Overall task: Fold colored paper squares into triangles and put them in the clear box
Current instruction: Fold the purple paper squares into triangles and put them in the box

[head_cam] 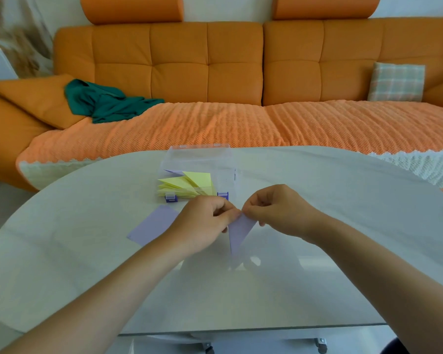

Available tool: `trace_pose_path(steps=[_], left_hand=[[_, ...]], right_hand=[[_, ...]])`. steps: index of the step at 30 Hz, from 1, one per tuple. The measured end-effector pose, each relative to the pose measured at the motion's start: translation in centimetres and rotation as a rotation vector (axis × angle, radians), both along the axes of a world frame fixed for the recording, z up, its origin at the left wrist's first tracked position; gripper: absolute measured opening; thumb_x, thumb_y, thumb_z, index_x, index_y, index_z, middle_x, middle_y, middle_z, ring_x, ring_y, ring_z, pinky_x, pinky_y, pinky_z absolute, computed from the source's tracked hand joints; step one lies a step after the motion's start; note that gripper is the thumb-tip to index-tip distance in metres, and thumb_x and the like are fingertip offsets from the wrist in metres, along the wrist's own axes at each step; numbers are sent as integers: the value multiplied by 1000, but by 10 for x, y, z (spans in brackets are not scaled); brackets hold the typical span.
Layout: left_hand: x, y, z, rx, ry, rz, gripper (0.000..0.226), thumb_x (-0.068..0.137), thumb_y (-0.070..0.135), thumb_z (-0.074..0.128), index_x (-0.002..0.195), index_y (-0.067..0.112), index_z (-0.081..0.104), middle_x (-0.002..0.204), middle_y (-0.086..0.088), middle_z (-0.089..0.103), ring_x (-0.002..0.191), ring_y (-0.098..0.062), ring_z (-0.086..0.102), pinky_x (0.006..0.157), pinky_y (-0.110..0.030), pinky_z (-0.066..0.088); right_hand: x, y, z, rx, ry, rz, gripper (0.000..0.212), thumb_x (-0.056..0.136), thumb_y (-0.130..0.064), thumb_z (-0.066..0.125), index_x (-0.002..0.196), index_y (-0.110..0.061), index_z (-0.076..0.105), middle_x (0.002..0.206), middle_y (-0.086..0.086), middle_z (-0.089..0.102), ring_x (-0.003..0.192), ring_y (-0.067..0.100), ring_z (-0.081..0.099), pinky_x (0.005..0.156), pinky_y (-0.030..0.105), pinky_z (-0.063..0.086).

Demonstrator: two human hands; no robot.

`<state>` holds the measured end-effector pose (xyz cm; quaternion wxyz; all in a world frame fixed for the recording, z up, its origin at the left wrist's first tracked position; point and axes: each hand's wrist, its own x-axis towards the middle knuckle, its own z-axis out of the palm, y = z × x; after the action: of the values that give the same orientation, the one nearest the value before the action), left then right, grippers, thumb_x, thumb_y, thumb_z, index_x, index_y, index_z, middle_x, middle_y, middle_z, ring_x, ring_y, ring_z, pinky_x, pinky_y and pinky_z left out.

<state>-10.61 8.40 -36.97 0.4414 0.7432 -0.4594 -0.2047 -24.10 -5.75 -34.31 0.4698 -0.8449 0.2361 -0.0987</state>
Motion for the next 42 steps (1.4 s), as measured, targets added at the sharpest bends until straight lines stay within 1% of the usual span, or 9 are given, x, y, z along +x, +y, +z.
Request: trace_pose_path(steps=[4, 8, 11, 17, 21, 25, 30, 38, 42], left_hand=[[0, 1, -2, 2, -33, -10, 24, 82, 47, 59, 78, 27, 72, 75, -1, 73, 79, -30, 67, 80, -52, 57], [-1, 1, -2, -16, -123, -15, 12, 85, 38, 64, 74, 36, 70, 69, 11, 68, 61, -3, 54, 62, -24, 45], [3, 1, -1, -18, -152, -10, 24, 90, 25, 67, 67, 32, 66, 63, 18, 61, 60, 1, 48, 59, -16, 39], [25, 9, 9, 10, -206, 69, 24, 93, 16, 62, 71, 26, 63, 69, 12, 63, 62, 1, 49, 61, -14, 38], [28, 13, 8, 38, -163, 59, 24, 94, 18, 61, 72, 26, 63, 69, 13, 63, 63, -1, 51, 64, -20, 41], [14, 10, 4, 46, -131, 7, 21, 94, 23, 62, 73, 25, 64, 71, 5, 63, 64, -4, 50, 65, -24, 42], [4, 7, 4, 15, -151, -5, 18, 90, 22, 66, 73, 29, 69, 68, 17, 63, 62, 3, 51, 60, -12, 39], [8, 9, 13, 61, -205, 20, 15, 84, 17, 68, 71, 22, 72, 70, 8, 71, 64, -9, 63, 63, -28, 52], [21, 13, 20, 113, -224, 10, 17, 84, 17, 64, 70, 22, 72, 72, 13, 73, 72, -10, 69, 69, -32, 54]], right_hand=[[2, 4, -4, -88, -28, -15, 17, 83, -25, 67, 67, -26, 73, 59, -18, 64, 49, 1, 48, 45, 14, 40], [3, 6, -7, -142, -12, 0, 14, 78, -29, 67, 64, -29, 71, 62, -17, 66, 51, 3, 50, 48, 16, 44], [2, 0, -5, -120, 3, -8, 15, 78, -25, 67, 64, -26, 71, 62, -10, 66, 51, 3, 51, 48, 15, 43], [-3, -19, -6, -142, 33, -108, 15, 78, -19, 67, 63, -17, 68, 52, -12, 55, 45, 3, 46, 43, 14, 40], [-5, -20, -9, -113, -14, -129, 15, 81, -22, 66, 67, -21, 69, 57, -13, 60, 50, 3, 51, 44, 14, 42], [0, -6, -9, -113, -63, 8, 7, 85, -31, 71, 80, -31, 74, 78, -20, 70, 64, 2, 61, 57, 15, 50], [3, 4, -10, -151, -18, 27, 14, 88, -30, 72, 75, -29, 75, 75, -13, 72, 75, 7, 65, 71, 27, 56], [4, 4, -6, -154, 9, 23, 16, 88, -26, 73, 72, -27, 75, 72, -10, 73, 65, 2, 62, 68, 28, 56], [2, -4, -4, -98, -2, -26, 17, 86, -23, 73, 70, -22, 76, 71, -6, 74, 61, 6, 63, 57, 25, 52]])
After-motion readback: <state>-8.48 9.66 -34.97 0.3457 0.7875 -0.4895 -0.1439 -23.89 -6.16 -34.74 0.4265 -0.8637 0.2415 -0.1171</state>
